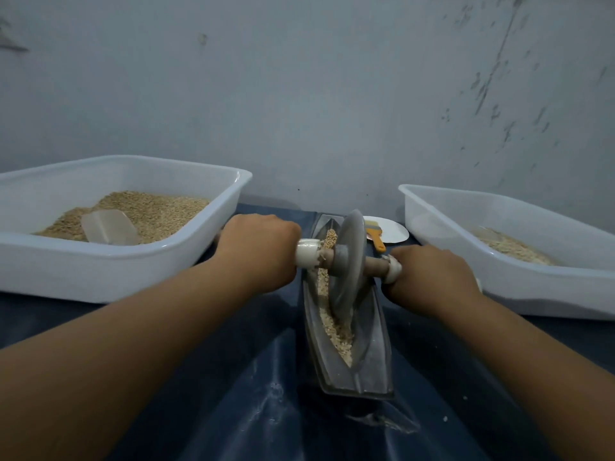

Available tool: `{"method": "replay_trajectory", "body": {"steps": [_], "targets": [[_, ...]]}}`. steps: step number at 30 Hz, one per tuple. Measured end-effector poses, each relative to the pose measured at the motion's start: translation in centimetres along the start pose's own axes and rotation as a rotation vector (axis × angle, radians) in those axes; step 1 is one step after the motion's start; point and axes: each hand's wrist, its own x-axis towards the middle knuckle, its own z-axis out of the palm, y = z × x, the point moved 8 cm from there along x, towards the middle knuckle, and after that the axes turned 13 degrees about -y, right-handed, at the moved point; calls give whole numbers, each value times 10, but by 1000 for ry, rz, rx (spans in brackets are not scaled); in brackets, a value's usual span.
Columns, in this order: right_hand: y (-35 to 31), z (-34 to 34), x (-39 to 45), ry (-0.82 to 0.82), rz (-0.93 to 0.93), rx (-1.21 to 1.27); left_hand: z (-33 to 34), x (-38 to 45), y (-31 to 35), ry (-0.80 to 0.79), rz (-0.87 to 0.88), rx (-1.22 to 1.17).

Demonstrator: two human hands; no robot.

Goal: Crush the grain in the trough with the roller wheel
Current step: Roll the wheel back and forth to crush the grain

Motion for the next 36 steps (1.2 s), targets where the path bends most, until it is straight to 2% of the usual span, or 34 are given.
{"method": "replay_trajectory", "body": {"steps": [3, 7, 9, 12, 15, 18, 24, 28, 31, 34, 36], "targets": [[2, -1, -13, 33, -3, -13, -6, -11, 3, 39, 7, 26], [7, -6, -48, 156, -28, -125, -22, -44, 15, 342, 134, 110], [7, -8, -46, 147, -34, -137, -17, -37, 8, 293, 115, 101], [3, -2, -19, 41, -8, -75, 0, -7, -2, 97, 25, 63], [0, 3, 9, -20, 2, 7, 6, 14, -3, 24, -4, 29], [0, 3, 7, -11, -15, 17, 0, 5, 0, 76, -15, 64], [0, -5, -32, 184, -40, -144, -10, -39, 5, 338, 87, 83], [-1, -2, -3, 75, -5, -61, 5, -5, -7, 123, -25, 42], [-2, -4, 12, 75, 13, -29, 13, 14, -10, 36, -44, -15], [-3, -4, 3, 107, -13, -49, 11, 3, -10, 89, -37, 1], [-1, -4, -11, 158, -27, -87, 2, -14, -4, 220, 10, 44]]}}
